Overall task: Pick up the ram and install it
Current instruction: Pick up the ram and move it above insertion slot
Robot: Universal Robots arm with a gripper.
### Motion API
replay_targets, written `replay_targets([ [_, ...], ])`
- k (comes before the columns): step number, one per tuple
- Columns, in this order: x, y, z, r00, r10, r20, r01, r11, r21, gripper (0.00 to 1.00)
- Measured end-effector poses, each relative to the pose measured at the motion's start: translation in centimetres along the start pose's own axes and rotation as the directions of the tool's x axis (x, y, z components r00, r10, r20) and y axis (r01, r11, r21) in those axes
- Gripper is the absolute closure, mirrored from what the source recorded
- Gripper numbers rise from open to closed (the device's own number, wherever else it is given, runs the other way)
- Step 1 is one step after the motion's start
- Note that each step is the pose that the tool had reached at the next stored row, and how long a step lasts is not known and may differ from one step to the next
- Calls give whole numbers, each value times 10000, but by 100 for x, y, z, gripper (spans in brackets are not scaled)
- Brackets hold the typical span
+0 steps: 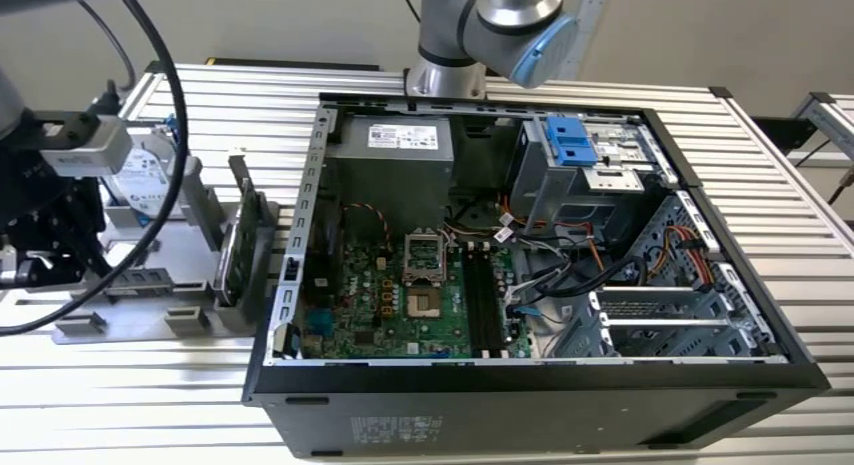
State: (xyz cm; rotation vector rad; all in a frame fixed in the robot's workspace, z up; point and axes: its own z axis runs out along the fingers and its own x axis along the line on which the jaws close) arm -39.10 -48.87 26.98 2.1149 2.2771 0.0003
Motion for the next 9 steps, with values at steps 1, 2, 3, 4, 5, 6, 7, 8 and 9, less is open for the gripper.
replay_targets([
  [1, 0, 0, -7, 10000, 0, 0, 0, 10000, 1, 100],
  [2, -1, 0, -13, 10000, 0, 0, 0, 10000, 0, 100],
  [3, -1, 0, -21, 10000, 0, 1, 0, 10000, 2, 100],
  [4, -1, 1, -26, 10000, -1, -1, 1, 10000, 0, 100],
  [5, -1, 1, -34, 10000, 0, 1, 0, 10000, 1, 100],
  [6, -1, 1, -41, 10000, 0, 1, 0, 10000, 1, 100],
  [7, -1, 1, -48, 10000, 0, 0, 0, 10000, 1, 100],
  [8, -2, 1, -55, 10000, 0, 1, 0, 10000, 1, 100],
  [9, -2, 1, -62, 10000, 0, 0, 0, 10000, 0, 100],
])
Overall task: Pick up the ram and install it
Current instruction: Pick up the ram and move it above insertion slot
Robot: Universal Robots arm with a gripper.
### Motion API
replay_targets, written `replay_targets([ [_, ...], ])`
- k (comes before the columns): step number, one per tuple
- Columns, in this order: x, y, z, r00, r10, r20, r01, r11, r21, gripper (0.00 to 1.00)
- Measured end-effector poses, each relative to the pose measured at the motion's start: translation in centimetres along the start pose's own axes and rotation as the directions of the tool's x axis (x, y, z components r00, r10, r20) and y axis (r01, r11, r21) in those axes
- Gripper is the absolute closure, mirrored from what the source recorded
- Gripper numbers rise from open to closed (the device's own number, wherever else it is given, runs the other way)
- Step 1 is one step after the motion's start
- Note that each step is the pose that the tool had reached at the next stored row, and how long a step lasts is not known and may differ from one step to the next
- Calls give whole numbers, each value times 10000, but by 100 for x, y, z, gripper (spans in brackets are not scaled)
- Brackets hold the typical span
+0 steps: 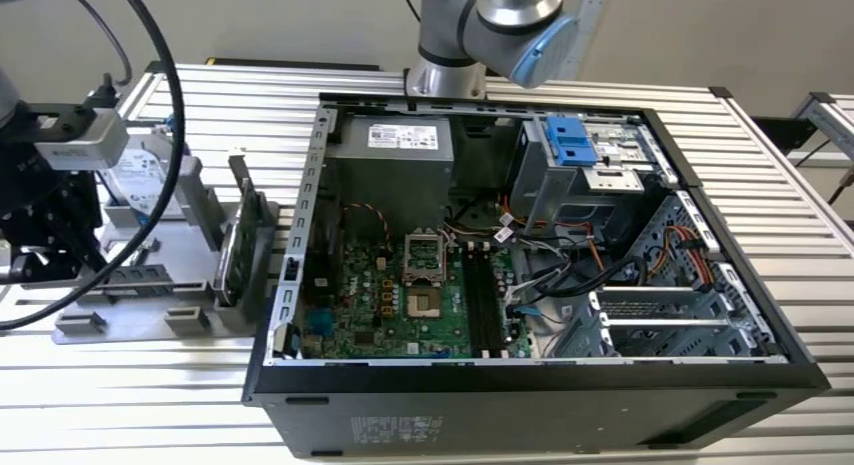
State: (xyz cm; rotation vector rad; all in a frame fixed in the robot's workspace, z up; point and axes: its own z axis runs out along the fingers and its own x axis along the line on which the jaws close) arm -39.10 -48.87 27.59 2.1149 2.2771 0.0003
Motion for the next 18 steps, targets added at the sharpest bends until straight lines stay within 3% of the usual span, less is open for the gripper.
replay_targets([
  [18, -3, 3, -114, 10000, 0, 1, 0, 10000, 1, 100],
])
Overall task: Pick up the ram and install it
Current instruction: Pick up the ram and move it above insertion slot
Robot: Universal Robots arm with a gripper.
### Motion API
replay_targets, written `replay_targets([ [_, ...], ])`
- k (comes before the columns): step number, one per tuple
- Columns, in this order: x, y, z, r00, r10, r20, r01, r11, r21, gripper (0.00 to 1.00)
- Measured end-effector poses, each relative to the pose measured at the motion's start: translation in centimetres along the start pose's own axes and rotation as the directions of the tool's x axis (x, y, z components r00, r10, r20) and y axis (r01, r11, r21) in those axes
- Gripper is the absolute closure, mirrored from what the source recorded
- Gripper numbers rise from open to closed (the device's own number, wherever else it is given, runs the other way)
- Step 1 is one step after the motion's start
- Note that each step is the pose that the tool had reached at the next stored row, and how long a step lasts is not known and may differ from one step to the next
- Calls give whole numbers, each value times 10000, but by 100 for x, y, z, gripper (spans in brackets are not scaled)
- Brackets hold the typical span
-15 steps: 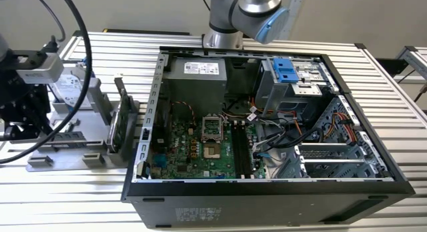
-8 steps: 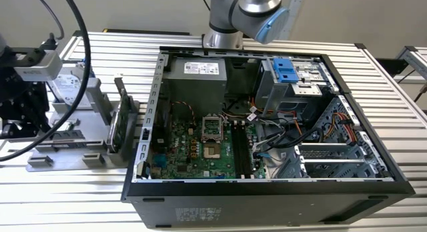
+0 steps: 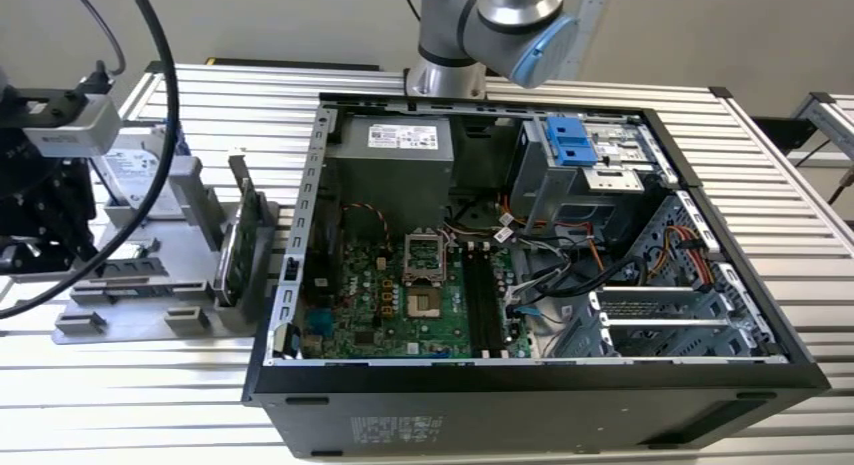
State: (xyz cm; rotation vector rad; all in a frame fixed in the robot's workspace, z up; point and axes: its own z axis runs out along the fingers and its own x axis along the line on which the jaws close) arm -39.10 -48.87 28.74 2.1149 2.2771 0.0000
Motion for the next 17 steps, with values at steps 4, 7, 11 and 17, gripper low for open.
replay_targets([
  [4, 0, 1, -26, 10000, 0, -1, 0, 10000, -1, 100],
  [7, -1, 1, -48, 10000, 0, 0, 0, 10000, 0, 100],
  [11, -2, 2, -75, 10000, 0, -1, 0, 10000, 0, 100],
  [17, -3, 3, -111, 10000, 0, -1, 0, 10000, -1, 100],
])
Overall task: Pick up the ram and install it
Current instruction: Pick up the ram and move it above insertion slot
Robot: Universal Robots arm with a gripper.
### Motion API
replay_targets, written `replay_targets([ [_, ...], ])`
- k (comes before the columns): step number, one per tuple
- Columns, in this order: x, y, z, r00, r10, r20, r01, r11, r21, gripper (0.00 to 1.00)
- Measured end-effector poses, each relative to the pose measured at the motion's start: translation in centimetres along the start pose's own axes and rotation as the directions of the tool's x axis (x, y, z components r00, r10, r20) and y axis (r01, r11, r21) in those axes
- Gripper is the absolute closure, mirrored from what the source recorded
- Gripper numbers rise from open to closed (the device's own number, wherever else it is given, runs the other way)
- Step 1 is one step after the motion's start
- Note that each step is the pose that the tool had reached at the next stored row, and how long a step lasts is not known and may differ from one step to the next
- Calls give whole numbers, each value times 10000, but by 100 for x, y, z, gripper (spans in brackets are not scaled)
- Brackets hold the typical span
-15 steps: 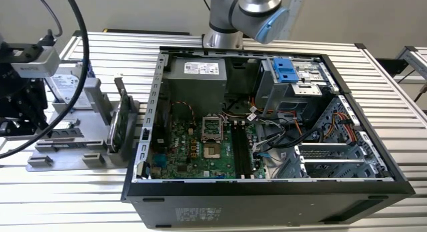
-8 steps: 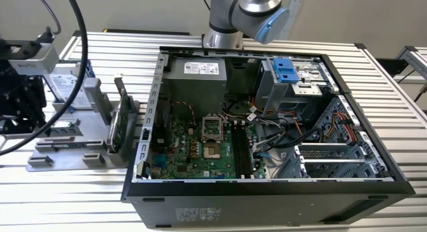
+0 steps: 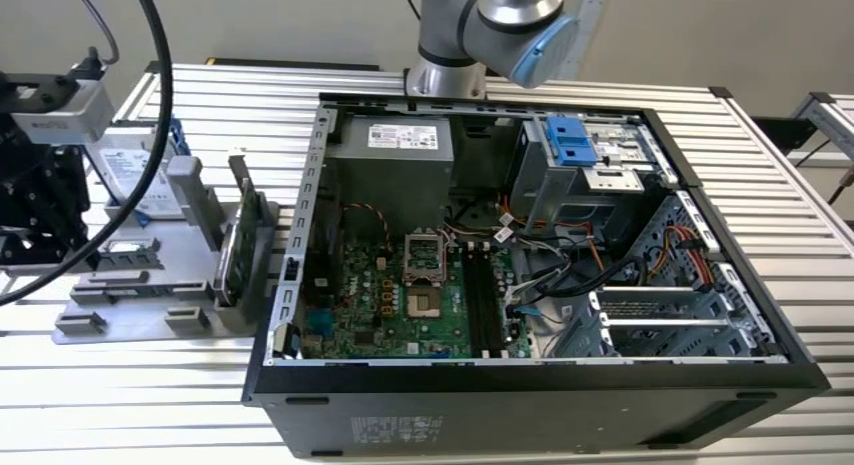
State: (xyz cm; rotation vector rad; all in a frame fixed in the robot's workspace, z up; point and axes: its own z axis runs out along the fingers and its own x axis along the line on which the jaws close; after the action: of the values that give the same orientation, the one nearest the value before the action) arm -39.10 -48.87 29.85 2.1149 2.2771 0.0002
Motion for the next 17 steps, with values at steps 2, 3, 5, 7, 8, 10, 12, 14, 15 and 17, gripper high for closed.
replay_targets([
  [2, 0, 0, -10, 10000, 0, -1, 0, 10000, 0, 100],
  [3, 0, 0, -14, 10000, 0, -1, 0, 10000, 0, 100],
  [5, 0, 1, -23, 10000, 0, 0, 0, 10000, 0, 100],
  [7, -1, 1, -32, 10000, 0, 0, 0, 10000, 0, 100],
  [8, -1, 1, -36, 10000, 0, 0, 0, 10000, 0, 100],
  [10, -1, 1, -43, 10000, 0, 0, 0, 10000, 0, 100],
  [12, -1, 1, -49, 10000, 0, 0, 0, 10000, -1, 100],
  [14, -1, 1, -56, 10000, 0, 0, 0, 10000, 0, 100],
  [15, -1, 1, -58, 10000, 1, -1, -1, 10000, -2, 100],
  [17, -1, 1, -64, 10000, 0, 0, 0, 10000, 0, 100],
])
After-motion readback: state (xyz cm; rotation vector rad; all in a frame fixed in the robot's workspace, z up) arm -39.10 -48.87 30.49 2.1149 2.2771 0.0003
